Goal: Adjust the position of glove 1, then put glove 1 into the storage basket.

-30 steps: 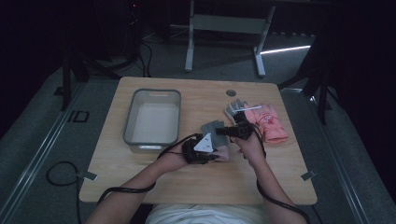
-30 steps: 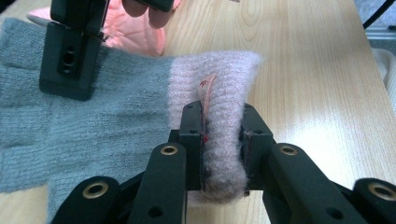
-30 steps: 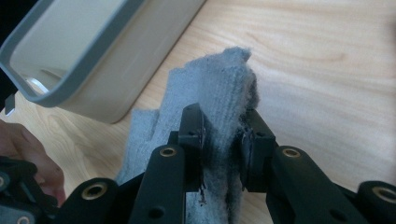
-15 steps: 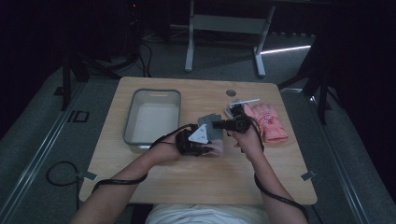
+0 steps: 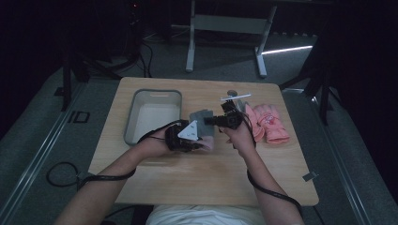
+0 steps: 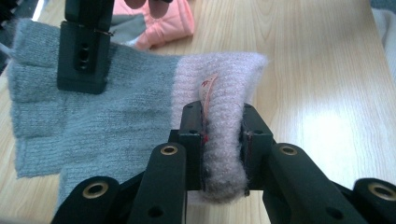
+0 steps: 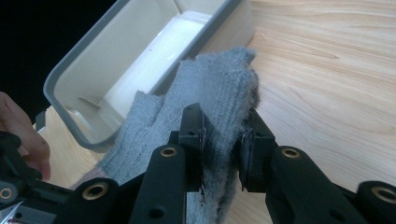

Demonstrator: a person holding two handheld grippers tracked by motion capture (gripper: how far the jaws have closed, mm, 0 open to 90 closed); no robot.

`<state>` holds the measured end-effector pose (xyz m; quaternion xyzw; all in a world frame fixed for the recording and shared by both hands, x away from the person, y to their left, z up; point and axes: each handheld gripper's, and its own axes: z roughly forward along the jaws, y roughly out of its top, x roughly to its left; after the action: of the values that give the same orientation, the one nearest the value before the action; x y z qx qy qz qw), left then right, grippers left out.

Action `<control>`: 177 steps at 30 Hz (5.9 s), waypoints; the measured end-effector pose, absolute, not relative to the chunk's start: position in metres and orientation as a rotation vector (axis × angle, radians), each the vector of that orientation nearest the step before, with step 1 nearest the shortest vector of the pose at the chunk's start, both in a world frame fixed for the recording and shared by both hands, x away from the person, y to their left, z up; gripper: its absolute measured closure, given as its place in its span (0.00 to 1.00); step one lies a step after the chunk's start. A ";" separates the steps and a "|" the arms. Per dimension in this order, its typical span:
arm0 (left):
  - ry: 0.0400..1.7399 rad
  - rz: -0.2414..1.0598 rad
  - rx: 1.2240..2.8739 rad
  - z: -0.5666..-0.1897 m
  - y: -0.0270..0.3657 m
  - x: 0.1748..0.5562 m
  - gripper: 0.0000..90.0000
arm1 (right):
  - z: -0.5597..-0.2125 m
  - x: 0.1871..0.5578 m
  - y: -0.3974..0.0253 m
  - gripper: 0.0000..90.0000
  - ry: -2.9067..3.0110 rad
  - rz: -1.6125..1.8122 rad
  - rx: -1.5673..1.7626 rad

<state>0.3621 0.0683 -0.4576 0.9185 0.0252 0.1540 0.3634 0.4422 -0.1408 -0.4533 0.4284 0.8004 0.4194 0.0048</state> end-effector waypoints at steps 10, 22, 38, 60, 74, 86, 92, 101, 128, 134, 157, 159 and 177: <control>0.091 0.409 2.405 -0.454 0.090 0.366 0.83 | -0.453 0.451 -0.115 0.83 2.536 1.326 1.300; 0.167 0.468 2.443 -0.448 0.140 0.372 0.83 | -0.446 0.470 -0.053 0.83 2.591 1.317 1.212; 0.102 0.507 2.509 -0.456 0.198 0.395 0.83 | -0.458 0.495 0.004 0.83 2.612 1.342 1.238; 0.084 0.417 2.663 -0.507 0.192 0.433 0.82 | -0.486 0.516 0.022 0.78 2.656 1.134 1.322; 0.188 0.365 2.693 -0.505 0.187 0.435 0.65 | -0.472 0.510 0.004 0.63 2.622 1.189 1.292; 0.389 0.395 2.544 -0.462 0.183 0.426 0.41 | -0.453 0.490 -0.017 0.61 2.585 1.314 1.247; 0.462 0.341 2.505 -0.456 0.171 0.420 0.34 | -0.450 0.481 -0.032 0.59 2.567 1.305 1.210; 0.435 0.287 2.466 -0.454 0.148 0.411 0.14 | -0.446 0.473 -0.062 0.59 2.542 1.291 1.185; 0.311 0.282 2.413 -0.463 0.066 0.359 0.10 | -0.455 0.458 -0.171 0.60 2.444 1.186 1.116; 0.243 0.268 2.439 -0.472 0.050 0.347 0.10 | -0.458 0.458 -0.203 0.61 2.395 1.160 1.120; 0.324 0.190 2.391 -0.529 0.033 0.310 0.02 | -0.462 0.497 -0.261 0.64 2.323 0.978 1.112; 0.336 0.196 2.394 -0.533 0.033 0.308 0.01 | -0.467 0.503 -0.261 0.65 2.339 0.956 1.124; 0.415 0.242 2.322 -0.553 0.038 0.298 0.01 | -0.527 0.514 -0.242 0.74 2.380 0.652 1.111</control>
<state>0.2981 0.0383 -0.5534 0.9076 0.1623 0.0945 0.3755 0.5135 -0.2417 -0.5269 0.4007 0.8587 0.2353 0.2159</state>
